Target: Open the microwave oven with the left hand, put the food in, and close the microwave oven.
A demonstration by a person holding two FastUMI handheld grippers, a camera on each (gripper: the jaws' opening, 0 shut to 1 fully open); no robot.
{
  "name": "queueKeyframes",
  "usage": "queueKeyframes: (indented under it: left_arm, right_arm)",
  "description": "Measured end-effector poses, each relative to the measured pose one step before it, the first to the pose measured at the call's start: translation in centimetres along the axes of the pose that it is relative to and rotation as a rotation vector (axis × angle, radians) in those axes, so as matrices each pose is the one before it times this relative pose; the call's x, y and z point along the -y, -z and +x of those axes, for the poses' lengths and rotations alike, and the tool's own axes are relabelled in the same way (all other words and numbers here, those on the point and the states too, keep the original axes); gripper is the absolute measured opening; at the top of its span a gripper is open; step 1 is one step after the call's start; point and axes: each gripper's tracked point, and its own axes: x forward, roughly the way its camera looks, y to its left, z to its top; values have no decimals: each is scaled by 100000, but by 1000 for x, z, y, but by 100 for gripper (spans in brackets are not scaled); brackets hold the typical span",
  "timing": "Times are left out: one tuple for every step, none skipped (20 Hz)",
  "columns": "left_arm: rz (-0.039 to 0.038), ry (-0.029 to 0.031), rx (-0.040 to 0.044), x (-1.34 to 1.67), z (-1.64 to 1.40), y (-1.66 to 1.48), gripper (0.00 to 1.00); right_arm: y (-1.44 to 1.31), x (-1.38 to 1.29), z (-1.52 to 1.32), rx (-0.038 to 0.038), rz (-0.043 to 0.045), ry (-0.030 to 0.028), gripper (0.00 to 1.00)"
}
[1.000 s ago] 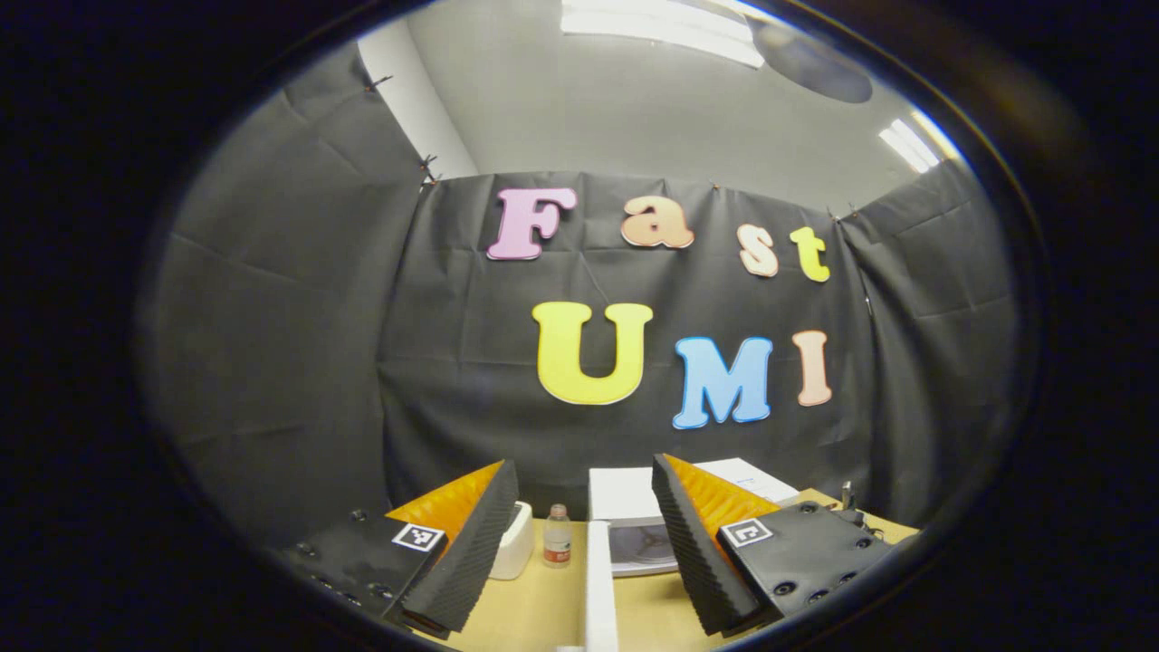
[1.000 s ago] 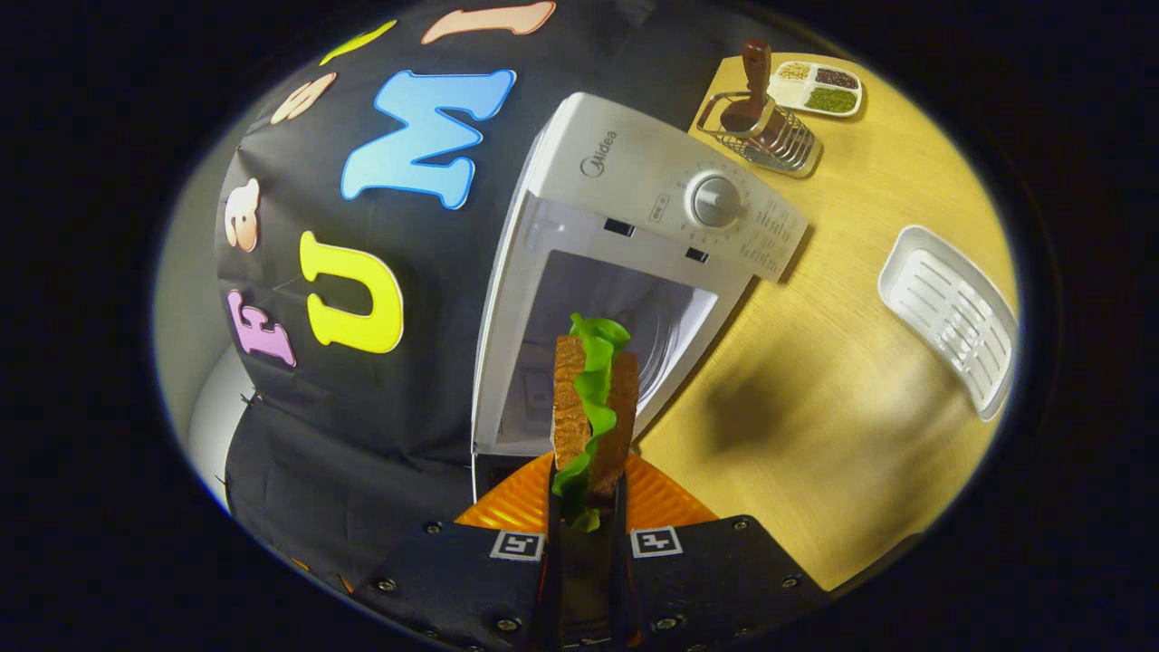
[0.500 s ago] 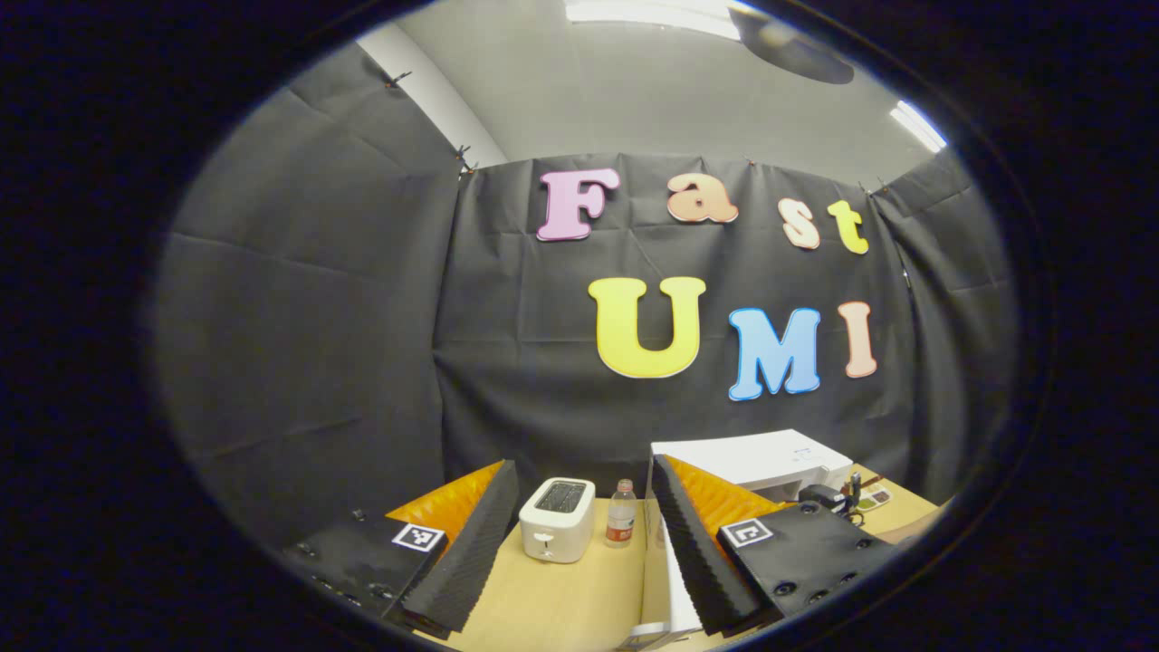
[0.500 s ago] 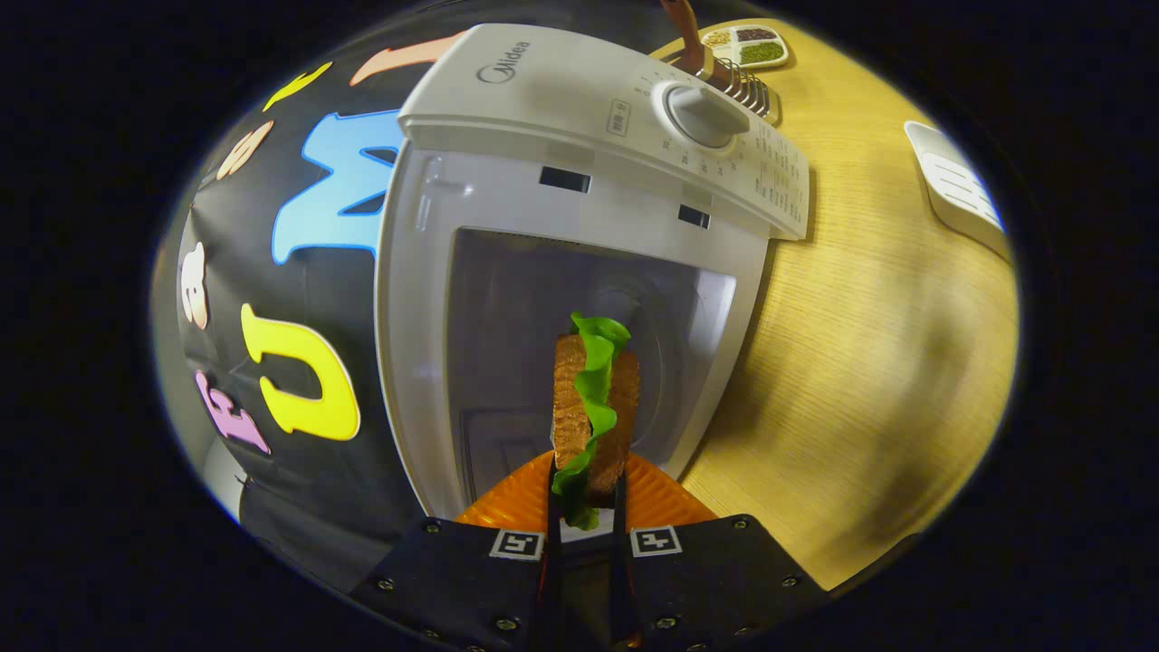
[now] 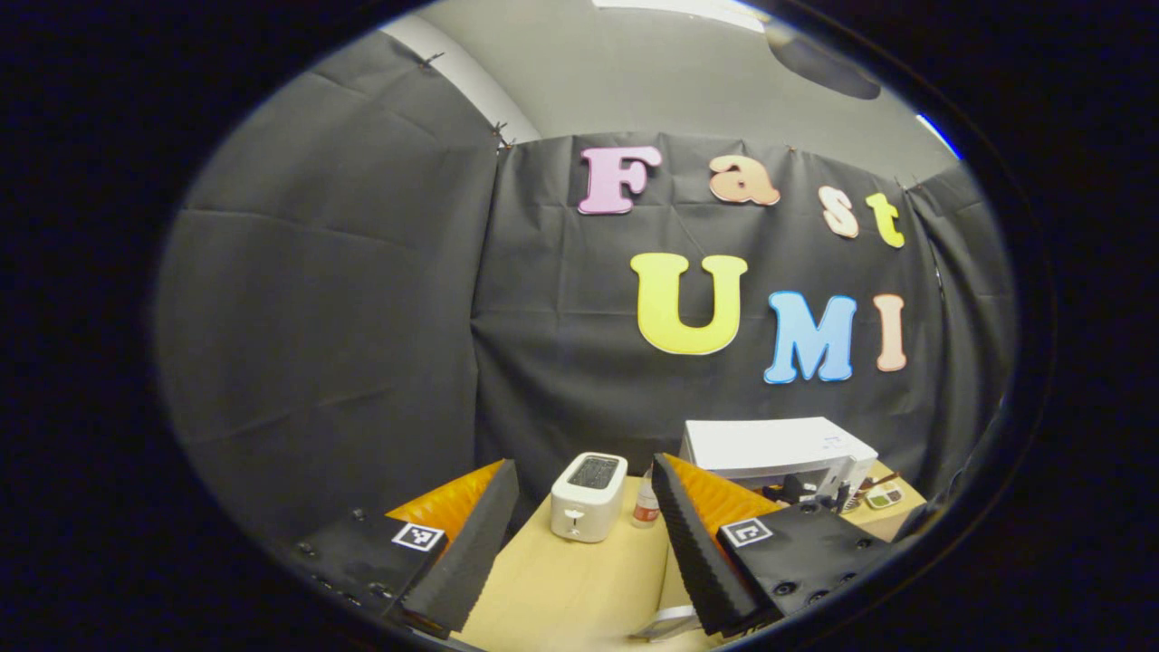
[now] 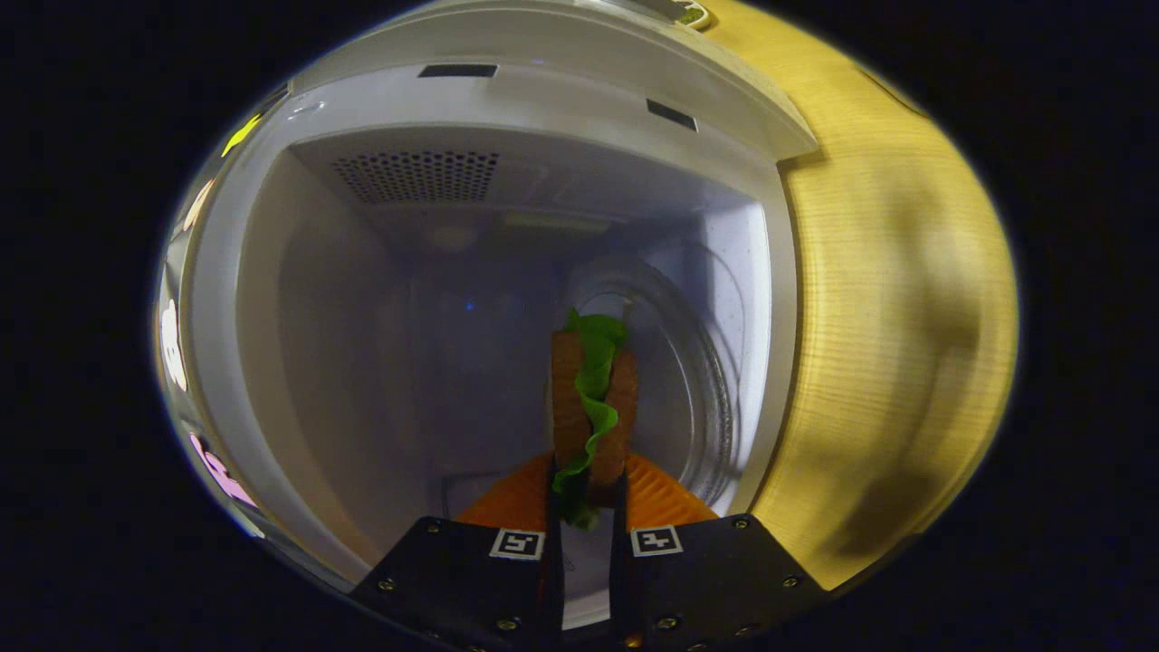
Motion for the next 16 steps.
queueKeyframes:
  left_arm:
    - [-132,-422,-39,-76,109,155,97]
    - [-303,-262,-251,-91,30,72,97]
    - [-298,-39,-359,72,49,202,97]
    - [-304,231,-142,85,74,35,97]
    - [-405,472,-283,108,150,107,97]
    - [-621,569,-277,260,188,37,95]
    - [-696,757,-39,291,199,142,96]
    - [-407,873,80,386,189,-87,97]
    - [-43,989,461,342,63,-122,98]
    - [168,1110,728,417,206,-289,95]
    - [197,1453,323,560,207,180,98]
    - [34,1219,76,403,103,86,97]
    - [-303,1530,-312,443,4,68,97]
    - [-187,1309,-468,527,183,121,97]
    - [-34,1538,-172,498,28,130,97]
    - [139,1368,-15,482,119,31,97]
  right_arm:
    - [146,97,534,457,-1284,864,21]
    - [111,121,336,-283,-693,928,21]
    - [-31,70,135,152,-352,514,21]
    - [94,466,244,-538,-705,2268,21]
    - [45,663,-385,-1084,-975,3677,27]
    - [41,1144,-34,-643,-103,4537,33]
    - [-103,-30,-56,-178,3967,-794,41]
    - [-143,-76,-418,-397,2508,-453,47]
    - [24,378,219,-810,-1491,1502,53]
    - [-19,-4,-412,-842,-2465,772,55]
    - [165,-795,-561,-1075,-1141,-1735,55]
    - [188,-272,-441,-1953,-1058,896,69]
    - [119,373,-1214,-1115,-2198,2780,85]
    - [-169,-32,-680,-85,-2330,-324,91]
    - [9,50,-1147,-908,-2111,-608,92]
    - [138,87,-1189,-1328,-2430,-861,91]
